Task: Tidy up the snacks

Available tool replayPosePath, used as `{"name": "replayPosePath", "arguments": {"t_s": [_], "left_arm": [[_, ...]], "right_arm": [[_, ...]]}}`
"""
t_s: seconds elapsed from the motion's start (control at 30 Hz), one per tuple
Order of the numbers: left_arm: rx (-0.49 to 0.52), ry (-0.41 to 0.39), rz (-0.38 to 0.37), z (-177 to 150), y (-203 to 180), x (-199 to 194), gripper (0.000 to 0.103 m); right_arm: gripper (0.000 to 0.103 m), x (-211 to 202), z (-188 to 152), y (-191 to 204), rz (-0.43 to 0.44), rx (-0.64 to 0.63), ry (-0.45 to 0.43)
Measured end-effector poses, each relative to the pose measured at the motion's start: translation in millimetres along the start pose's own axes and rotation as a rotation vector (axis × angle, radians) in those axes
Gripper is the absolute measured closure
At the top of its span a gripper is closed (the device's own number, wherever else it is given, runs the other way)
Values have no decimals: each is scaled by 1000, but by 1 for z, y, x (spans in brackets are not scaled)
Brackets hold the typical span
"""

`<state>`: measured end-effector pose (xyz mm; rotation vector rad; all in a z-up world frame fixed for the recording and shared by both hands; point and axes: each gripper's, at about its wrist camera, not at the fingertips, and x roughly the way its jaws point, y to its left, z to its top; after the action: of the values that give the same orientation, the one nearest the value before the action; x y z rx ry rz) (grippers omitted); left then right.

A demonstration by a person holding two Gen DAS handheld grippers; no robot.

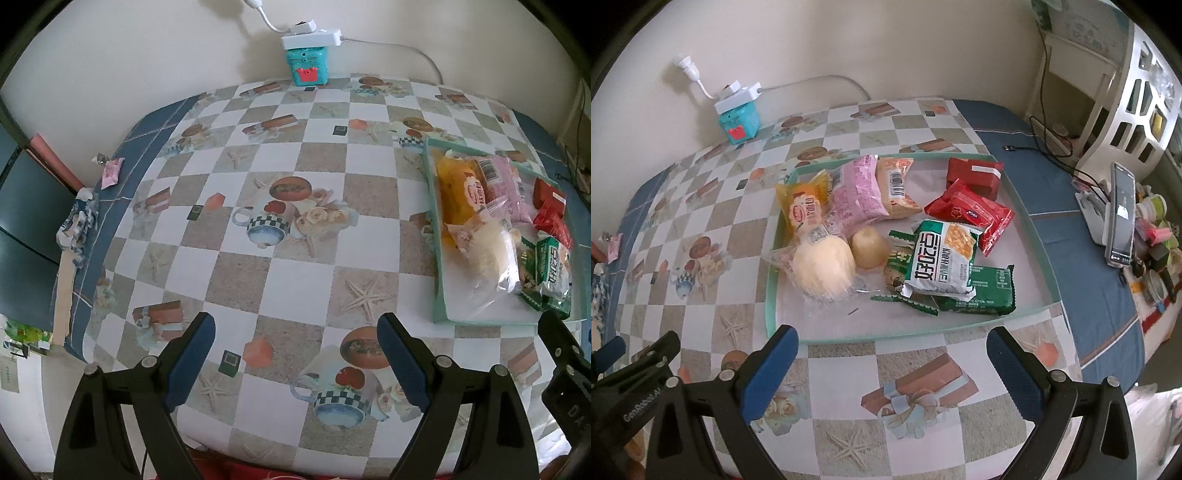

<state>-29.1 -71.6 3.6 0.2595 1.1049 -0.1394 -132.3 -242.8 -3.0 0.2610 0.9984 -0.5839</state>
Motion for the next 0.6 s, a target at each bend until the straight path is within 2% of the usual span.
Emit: {"name": "replayPosePath", "arguments": {"t_s": [0.6], "left_arm": [[-1,28,-15,0,1,5,13]], "right_arm": [[0,3,0,2,-8,-12,10]]}}
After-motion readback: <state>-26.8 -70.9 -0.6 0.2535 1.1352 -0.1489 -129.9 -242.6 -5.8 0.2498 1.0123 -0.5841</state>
